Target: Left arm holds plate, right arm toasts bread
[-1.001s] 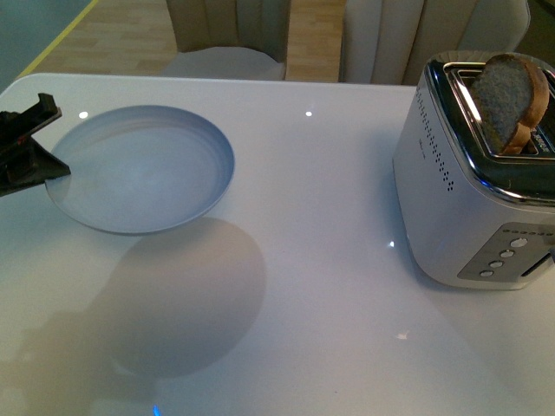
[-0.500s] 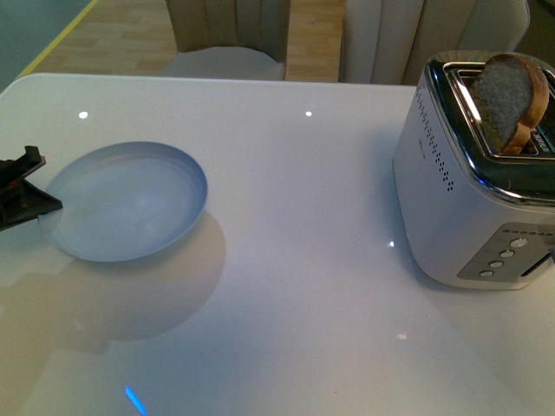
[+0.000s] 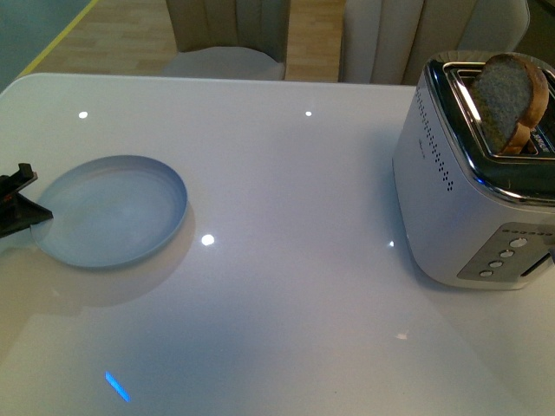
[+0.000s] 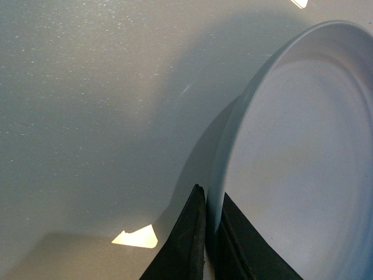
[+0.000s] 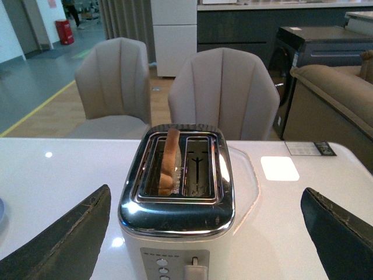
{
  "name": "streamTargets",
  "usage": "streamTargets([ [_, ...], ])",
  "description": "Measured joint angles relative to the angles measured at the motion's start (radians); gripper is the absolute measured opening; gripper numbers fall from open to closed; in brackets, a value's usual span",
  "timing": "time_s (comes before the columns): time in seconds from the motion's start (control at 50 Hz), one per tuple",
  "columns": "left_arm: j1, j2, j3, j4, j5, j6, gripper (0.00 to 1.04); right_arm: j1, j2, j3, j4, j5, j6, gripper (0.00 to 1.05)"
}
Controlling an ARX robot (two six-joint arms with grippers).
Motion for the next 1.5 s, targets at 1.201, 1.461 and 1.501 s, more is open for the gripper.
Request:
streamTargets([
  [1.201, 0.057, -0.332, -0.129, 0.159, 0.020, 0.000, 0.98, 0.000, 0.000, 0.000, 0.000, 0.000, 0.000, 0.96],
  [1.461, 0.016, -0.632, -0.344, 0.296, 0.003, -0.071, 0.98, 0.000, 0.000, 0.000, 0.000, 0.000, 0.000, 0.96],
  [1.501, -0.004, -0.695, -0.392, 0.322, -0.005, -0.088, 0.98, 0.000, 0.000, 0.000, 0.000, 0.000, 0.000, 0.96],
])
